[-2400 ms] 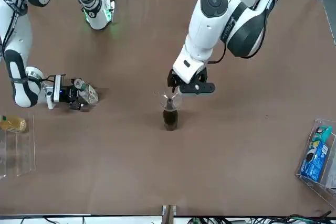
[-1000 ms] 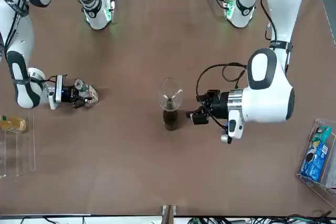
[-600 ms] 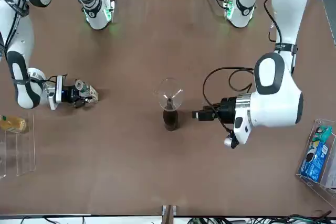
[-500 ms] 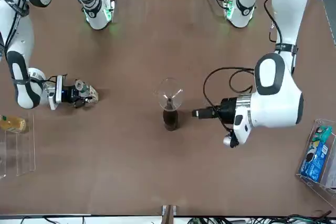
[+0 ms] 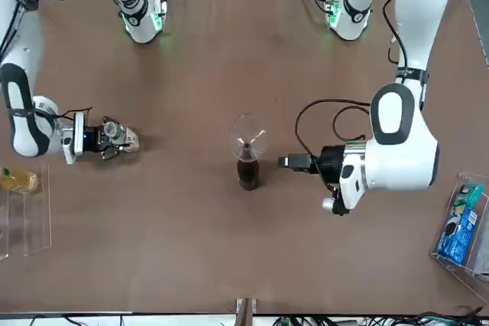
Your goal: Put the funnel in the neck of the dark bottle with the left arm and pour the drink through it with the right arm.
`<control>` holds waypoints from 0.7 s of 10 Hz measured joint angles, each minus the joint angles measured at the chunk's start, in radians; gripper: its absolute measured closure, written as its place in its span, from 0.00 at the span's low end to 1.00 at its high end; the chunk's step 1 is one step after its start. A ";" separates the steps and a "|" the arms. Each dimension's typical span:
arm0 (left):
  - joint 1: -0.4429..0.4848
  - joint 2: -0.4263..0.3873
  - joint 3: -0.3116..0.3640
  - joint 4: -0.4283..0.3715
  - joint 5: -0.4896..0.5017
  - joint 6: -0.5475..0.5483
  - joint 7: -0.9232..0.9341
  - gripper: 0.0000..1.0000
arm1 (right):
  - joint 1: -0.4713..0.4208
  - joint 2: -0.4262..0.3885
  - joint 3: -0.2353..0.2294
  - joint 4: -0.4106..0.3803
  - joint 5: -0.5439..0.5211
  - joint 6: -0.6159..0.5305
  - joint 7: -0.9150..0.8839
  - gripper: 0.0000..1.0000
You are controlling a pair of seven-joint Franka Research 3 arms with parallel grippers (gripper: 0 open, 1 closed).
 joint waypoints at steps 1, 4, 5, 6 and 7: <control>0.005 0.010 -0.002 -0.001 -0.043 0.001 0.105 0.01 | 0.004 -0.047 -0.001 -0.001 -0.001 0.000 0.074 0.60; -0.002 0.095 -0.034 -0.003 -0.216 0.016 0.558 0.01 | 0.027 -0.166 -0.001 -0.003 -0.002 0.034 0.290 0.60; -0.001 0.117 -0.056 -0.002 -0.233 0.016 0.715 0.00 | 0.038 -0.200 0.001 -0.003 -0.002 0.059 0.359 0.60; -0.002 0.128 -0.067 -0.002 -0.239 0.016 0.889 0.00 | 0.046 -0.235 0.010 -0.003 -0.002 0.086 0.424 0.60; -0.002 0.132 -0.074 -0.002 -0.242 0.016 1.063 0.00 | 0.050 -0.271 0.031 -0.003 -0.002 0.126 0.491 0.60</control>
